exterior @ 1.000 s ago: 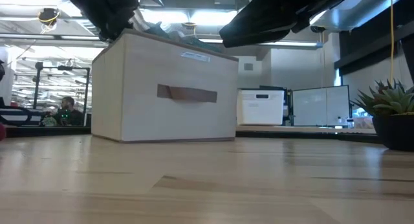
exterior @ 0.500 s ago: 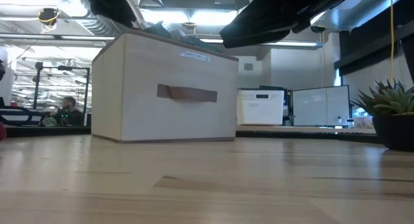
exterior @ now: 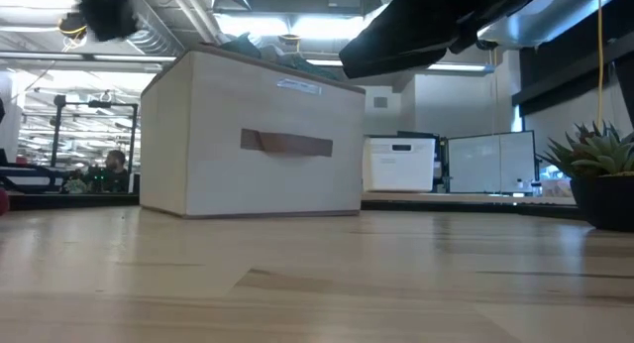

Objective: Sort clothes
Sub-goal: Put the red sock into the laundry organizer

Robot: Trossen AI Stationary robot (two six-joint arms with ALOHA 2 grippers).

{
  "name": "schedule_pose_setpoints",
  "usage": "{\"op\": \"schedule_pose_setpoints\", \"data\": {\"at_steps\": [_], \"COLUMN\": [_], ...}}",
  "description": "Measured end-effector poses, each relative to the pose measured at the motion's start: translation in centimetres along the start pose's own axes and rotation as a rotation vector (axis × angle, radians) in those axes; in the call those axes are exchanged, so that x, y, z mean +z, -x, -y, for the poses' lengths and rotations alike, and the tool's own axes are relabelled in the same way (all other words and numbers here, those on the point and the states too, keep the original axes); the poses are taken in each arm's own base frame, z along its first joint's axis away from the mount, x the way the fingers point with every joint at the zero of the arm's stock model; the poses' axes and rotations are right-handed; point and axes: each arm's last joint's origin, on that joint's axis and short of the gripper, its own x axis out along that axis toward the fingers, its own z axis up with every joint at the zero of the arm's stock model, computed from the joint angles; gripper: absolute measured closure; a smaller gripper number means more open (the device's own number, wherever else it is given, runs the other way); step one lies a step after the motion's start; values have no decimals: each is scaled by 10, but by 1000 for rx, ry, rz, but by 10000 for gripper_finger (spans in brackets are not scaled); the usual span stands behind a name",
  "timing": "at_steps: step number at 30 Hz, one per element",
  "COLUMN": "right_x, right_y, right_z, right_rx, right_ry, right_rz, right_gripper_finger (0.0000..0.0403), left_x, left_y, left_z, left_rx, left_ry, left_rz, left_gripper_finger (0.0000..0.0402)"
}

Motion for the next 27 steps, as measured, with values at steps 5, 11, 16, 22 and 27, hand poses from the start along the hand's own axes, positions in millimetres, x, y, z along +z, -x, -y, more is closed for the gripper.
{"op": "schedule_pose_setpoints", "data": {"at_steps": [5,11,16,22,27], "right_x": [0,0,0,0,0], "right_y": [0,0,-1,-1,-1], "right_z": [0,1,3,3,3], "right_rx": [0,-13,-25,-25,-25], "right_ry": [-23,-18,-19,-6,0], "right_rz": [0,1,2,1,1], "right_gripper_finger": [165,165,165,165,165], "left_x": [-35,-70,-87,-97,-98], "left_y": [-29,-72,-111,-151,-163], "left_z": [10,9,5,10,14], "left_rx": [5,181,321,238,206], "left_ry": [82,256,237,128,56], "left_rz": [-183,-363,-491,-596,-593], "left_gripper_finger": [200,200,200,200,200]}}
